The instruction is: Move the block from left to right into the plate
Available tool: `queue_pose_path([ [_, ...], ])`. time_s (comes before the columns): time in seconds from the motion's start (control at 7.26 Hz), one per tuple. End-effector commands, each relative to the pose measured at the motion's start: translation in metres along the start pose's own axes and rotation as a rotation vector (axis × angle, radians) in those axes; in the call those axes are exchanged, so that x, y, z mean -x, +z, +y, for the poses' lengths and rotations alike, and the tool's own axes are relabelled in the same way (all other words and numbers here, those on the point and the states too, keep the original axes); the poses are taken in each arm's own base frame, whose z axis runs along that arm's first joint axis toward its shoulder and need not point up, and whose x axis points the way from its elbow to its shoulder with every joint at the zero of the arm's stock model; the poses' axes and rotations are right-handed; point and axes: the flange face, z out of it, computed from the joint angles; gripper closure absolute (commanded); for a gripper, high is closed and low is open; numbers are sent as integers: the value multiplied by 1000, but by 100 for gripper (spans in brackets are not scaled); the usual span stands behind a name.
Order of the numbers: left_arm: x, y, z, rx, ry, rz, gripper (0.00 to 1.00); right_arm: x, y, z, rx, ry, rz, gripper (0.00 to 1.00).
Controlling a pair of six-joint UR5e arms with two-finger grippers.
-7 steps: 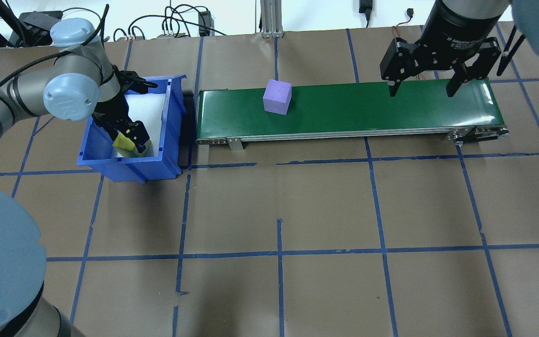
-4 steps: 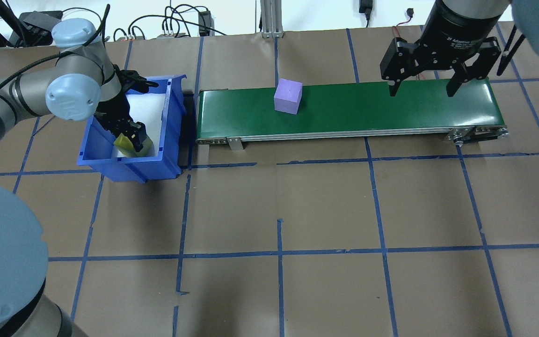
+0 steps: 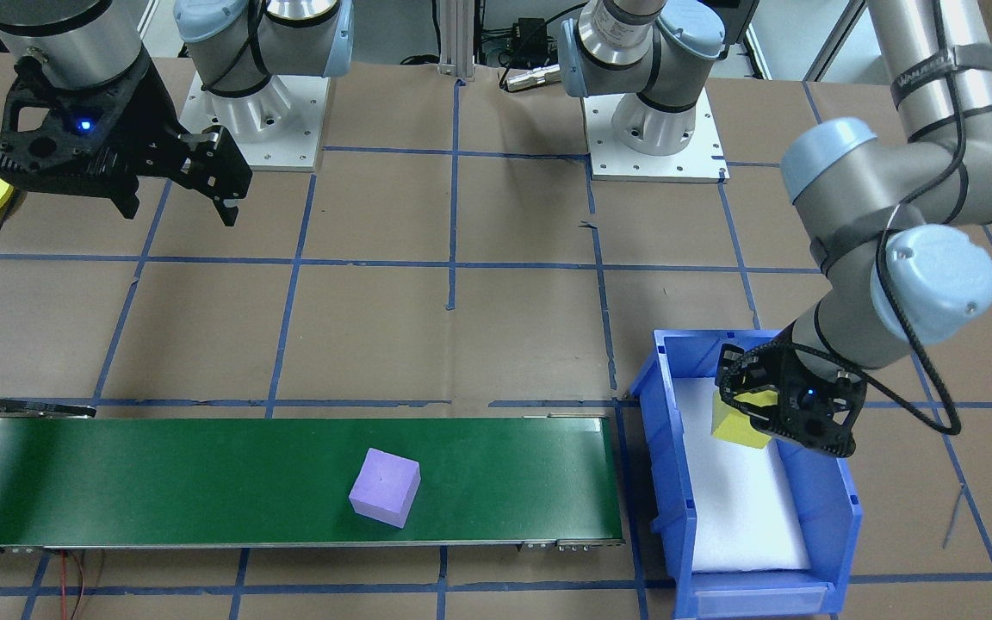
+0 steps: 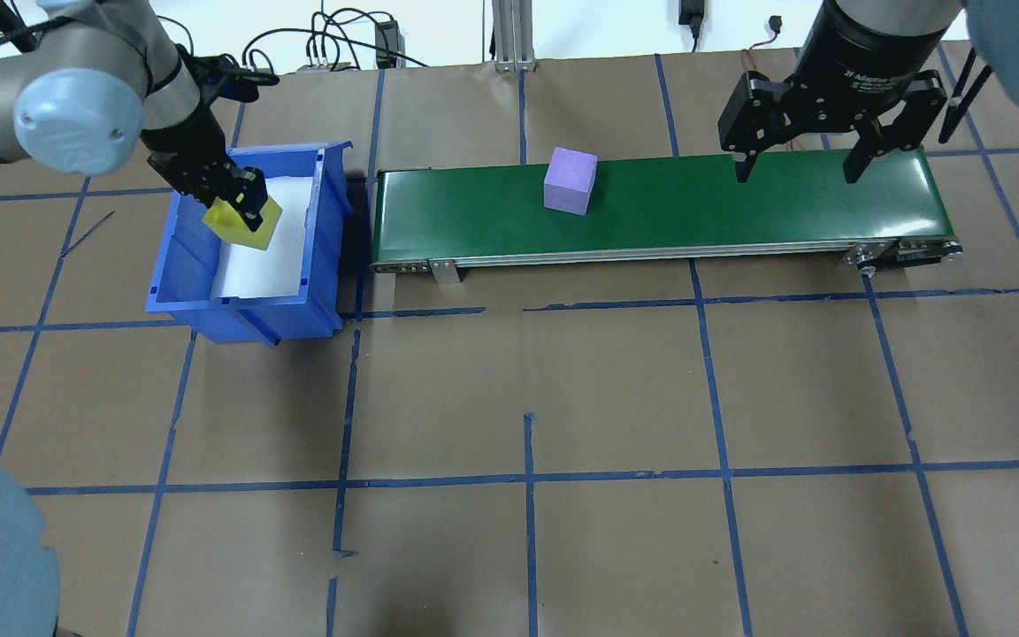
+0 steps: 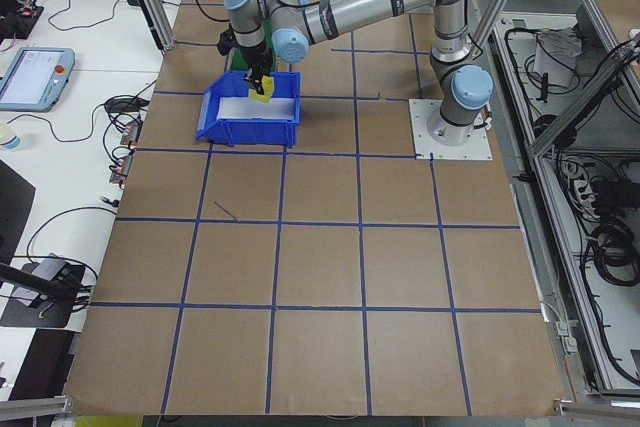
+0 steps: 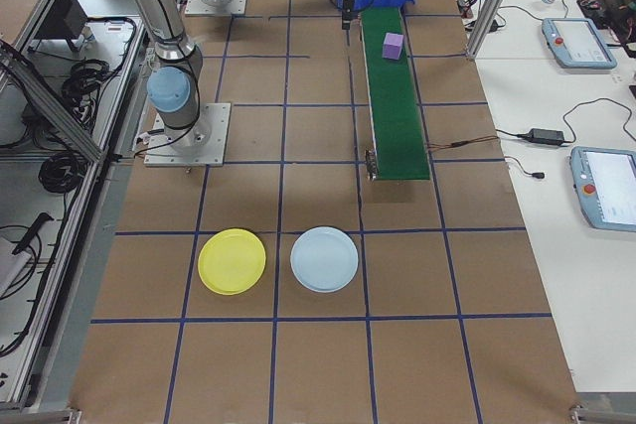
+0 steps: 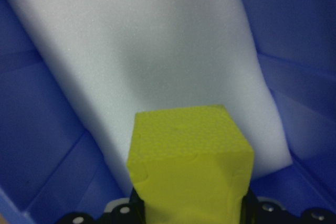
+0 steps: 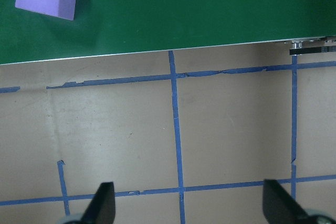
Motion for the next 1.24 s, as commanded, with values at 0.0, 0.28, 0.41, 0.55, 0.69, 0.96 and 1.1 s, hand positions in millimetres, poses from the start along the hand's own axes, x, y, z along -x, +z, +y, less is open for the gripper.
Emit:
queue_pose_path([
  [0.0,-109,-49,-12,-85,-117,-23,48,0,-1,0,-1,0,0,0],
  [0.28,-145,17,-54,-100,-62,-17,48,-5,0,-1,2,8,0,0],
  [0.41,-160,47,-72,-117,-30,-19,48,-8,0,-2,0,14,0,0],
  [0.55,-166,56,-74,-105,-22,-17,46,-8,0,-2,0,15,0,0],
  [0.69,-166,54,-74,-110,-25,-18,38,-8,0,-2,0,15,0,0],
  [0.96,-165,37,-77,-157,-33,-22,0,-9,0,-2,0,15,0,0],
  [1.1,-167,21,-71,-172,-36,-24,0,-9,0,-3,0,15,0,0],
])
